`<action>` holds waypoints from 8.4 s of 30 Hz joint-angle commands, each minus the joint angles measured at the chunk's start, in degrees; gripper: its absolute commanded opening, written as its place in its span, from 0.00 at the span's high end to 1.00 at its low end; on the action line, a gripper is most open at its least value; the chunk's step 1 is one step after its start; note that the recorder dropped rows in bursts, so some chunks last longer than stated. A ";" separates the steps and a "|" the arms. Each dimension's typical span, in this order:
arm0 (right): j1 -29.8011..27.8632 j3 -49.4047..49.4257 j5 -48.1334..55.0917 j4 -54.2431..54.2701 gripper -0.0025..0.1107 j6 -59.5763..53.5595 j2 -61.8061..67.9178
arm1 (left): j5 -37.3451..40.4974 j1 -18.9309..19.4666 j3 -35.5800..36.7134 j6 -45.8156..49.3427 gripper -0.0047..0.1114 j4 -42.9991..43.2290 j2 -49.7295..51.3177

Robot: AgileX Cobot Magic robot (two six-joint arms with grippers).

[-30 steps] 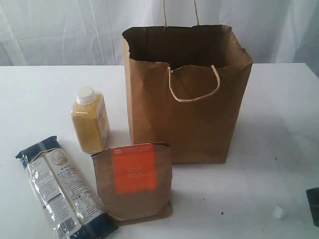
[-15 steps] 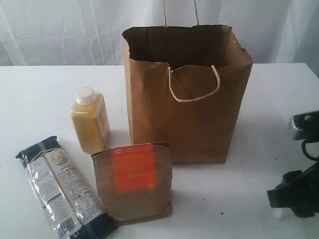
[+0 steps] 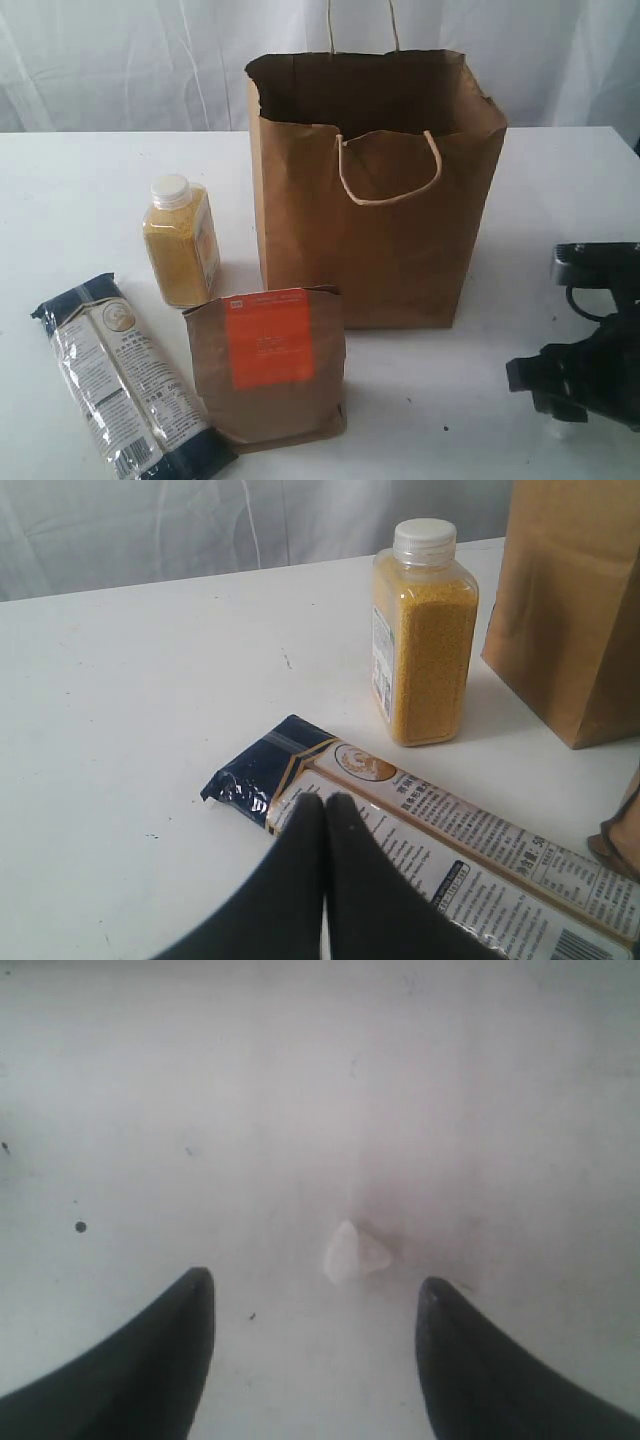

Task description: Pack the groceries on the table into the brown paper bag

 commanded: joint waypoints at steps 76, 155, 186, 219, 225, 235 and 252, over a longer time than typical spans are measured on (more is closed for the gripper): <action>5.16 -37.19 -4.18 1.86 0.98 -17.18 2.95 | -0.04 -0.22 0.16 -0.08 0.96 -0.23 -0.28; 7.38 5.10 -30.52 1.86 0.98 -12.43 -33.79 | -0.04 -0.22 0.16 -0.08 0.96 -0.23 -0.28; 1.23 29.67 -26.81 1.86 0.98 -12.43 -58.23 | -0.04 -0.22 0.16 -0.08 0.96 -0.23 -0.28; -6.90 29.67 -14.55 1.86 0.98 -12.43 -69.68 | -0.04 -0.22 0.16 -0.08 0.96 -0.23 -0.28; -6.90 29.67 -14.55 1.86 0.98 -12.43 -69.68 | -0.04 -0.22 0.16 -0.08 0.96 -0.23 -0.28; -6.90 29.67 -14.55 1.86 0.98 -12.43 -69.68 | -0.04 -0.22 0.16 -0.08 0.96 -0.23 -0.28; -6.90 29.67 -14.55 1.86 0.98 -12.43 -69.68 | -0.46 -0.22 0.16 -6.54 0.96 -3.61 -0.28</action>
